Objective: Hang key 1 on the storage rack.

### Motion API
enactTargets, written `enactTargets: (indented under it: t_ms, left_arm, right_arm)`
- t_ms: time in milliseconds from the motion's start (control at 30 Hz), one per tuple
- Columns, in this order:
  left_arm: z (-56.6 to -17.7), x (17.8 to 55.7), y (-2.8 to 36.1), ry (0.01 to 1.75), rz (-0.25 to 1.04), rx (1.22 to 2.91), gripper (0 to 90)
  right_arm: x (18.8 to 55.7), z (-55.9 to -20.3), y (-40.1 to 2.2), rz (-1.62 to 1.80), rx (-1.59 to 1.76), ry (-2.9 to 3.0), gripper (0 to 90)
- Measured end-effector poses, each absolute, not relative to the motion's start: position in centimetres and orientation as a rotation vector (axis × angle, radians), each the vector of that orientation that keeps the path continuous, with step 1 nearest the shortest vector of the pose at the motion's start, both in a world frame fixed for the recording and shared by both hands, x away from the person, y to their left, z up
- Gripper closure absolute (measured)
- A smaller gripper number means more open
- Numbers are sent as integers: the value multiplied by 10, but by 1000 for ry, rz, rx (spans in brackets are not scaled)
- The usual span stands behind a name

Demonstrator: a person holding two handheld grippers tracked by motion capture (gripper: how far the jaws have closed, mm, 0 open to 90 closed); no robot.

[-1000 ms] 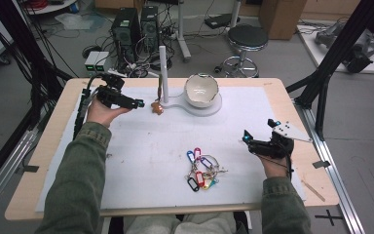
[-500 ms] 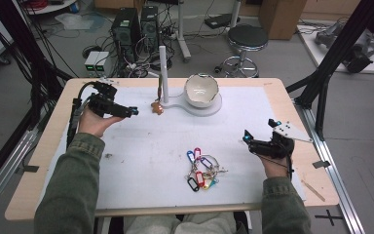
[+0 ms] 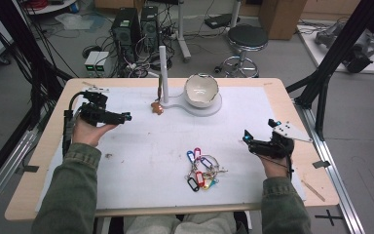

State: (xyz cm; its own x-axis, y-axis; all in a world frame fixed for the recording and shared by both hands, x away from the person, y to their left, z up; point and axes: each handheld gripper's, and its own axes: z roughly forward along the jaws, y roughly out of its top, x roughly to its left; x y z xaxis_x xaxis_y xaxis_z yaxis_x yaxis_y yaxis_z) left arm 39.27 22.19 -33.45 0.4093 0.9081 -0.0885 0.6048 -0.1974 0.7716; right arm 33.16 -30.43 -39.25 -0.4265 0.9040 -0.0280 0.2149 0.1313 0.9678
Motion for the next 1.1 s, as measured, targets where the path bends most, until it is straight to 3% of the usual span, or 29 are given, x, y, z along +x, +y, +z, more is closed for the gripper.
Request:
enactTargets:
  t_ms: [167,1100]
  left_arm:
    - [-339,382,228,1313,556,1898,16]
    - [-375,335,274,1441,535,1731,16]
  right_arm:
    - [331,-393,-304,1331,1084,1754,6]
    - [332,-394,-302,1320,1083,1770,6]
